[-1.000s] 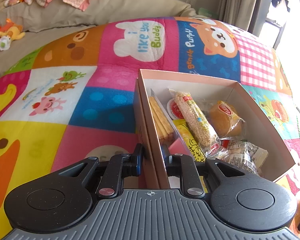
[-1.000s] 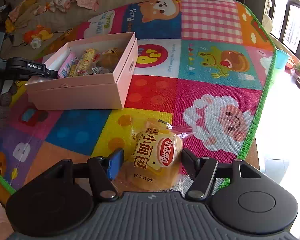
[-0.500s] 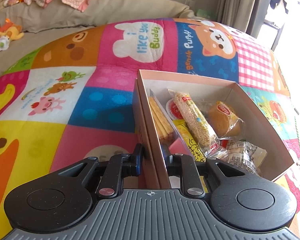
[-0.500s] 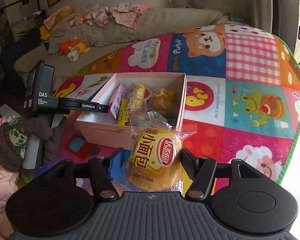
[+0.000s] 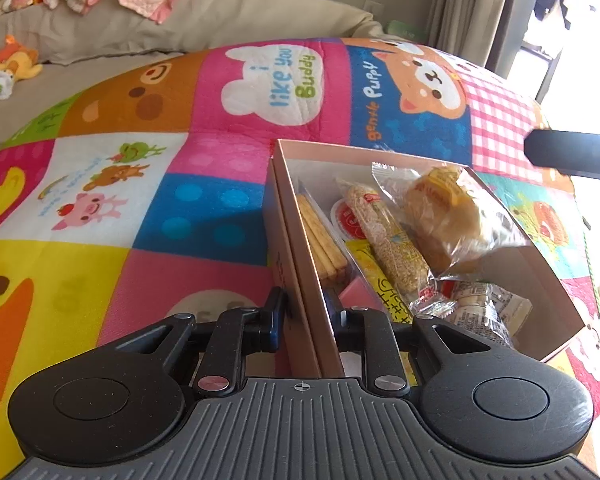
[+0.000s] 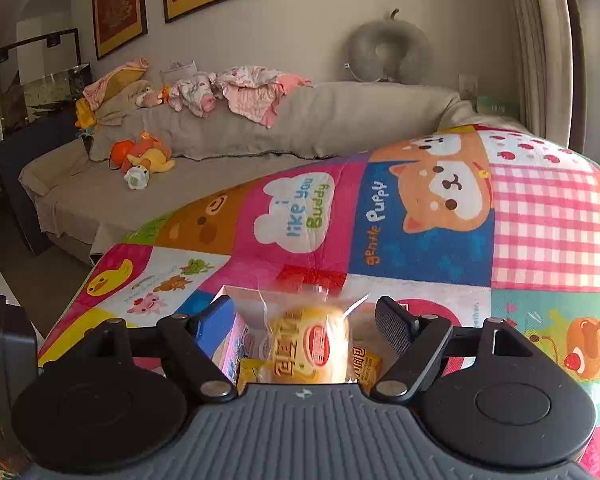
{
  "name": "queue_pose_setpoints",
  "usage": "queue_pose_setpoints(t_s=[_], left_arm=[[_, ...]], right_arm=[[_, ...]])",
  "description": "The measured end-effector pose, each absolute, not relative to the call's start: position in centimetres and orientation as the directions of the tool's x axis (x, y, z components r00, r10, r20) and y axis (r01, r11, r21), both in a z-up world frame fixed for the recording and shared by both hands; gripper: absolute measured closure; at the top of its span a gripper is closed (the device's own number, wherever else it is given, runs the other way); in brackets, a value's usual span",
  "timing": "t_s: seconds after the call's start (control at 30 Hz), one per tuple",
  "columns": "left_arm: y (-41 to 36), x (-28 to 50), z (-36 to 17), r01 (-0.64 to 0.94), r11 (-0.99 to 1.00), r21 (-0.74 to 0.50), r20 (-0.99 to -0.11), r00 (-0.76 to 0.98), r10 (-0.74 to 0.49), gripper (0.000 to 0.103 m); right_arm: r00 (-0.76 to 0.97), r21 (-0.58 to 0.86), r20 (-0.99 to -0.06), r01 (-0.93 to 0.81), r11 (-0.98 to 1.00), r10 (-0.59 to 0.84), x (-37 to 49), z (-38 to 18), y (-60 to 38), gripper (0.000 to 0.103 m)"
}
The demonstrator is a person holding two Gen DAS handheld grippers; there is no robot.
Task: Organize objects
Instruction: 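Lower the bread bun into the pink box and open the right tool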
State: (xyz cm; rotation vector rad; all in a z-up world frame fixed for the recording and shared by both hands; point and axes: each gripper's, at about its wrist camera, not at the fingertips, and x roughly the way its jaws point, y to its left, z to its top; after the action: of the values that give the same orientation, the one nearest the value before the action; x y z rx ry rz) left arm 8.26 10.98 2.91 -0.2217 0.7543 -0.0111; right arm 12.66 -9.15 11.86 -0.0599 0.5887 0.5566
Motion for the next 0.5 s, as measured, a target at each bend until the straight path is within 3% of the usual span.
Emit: queue_pose_setpoints(t_s=[0.1, 0.23, 0.33, 0.37, 0.43, 0.5], left_arm=[[11.0, 8.2, 2.9, -0.069, 0.976, -0.204, -0.677, 0.73, -0.09, 0.08], [10.8, 8.4, 3.0, -0.078, 0.978, -0.192, -0.679, 0.73, -0.075, 0.08], [10.0, 9.2, 3.1, -0.084, 0.982, -0.171, -0.685, 0.726, -0.058, 0.084], [9.4, 9.8, 3.1, -0.072, 0.986, -0.148, -0.688, 0.724, -0.051, 0.084], [8.1, 11.6, 3.2, -0.036, 0.993, -0.114, -0.694, 0.718, -0.054, 0.084], [7.3, 14.3, 3.4, 0.007, 0.992, -0.123, -0.699, 0.71, -0.092, 0.084]], right_arm=[[0.685, 0.065, -0.571, -0.511, 0.857, 0.452, 11.9, 10.8, -9.8, 0.024], [0.663, 0.026, -0.594, -0.549, 0.835, 0.455, 8.4, 9.2, -13.1, 0.013], [0.626, 0.028, -0.643, -0.556, 0.831, 0.44, 6.0, 6.9, -15.7, 0.013], [0.607, 0.027, -0.671, -0.555, 0.832, 0.426, 5.6, 5.8, -16.1, 0.014], [0.599, -0.011, -0.712, -0.531, 0.847, 0.366, 5.3, 3.5, -16.2, 0.037], [0.597, -0.005, -0.733, -0.484, 0.875, 0.326, 6.4, 1.8, -16.3, 0.046]])
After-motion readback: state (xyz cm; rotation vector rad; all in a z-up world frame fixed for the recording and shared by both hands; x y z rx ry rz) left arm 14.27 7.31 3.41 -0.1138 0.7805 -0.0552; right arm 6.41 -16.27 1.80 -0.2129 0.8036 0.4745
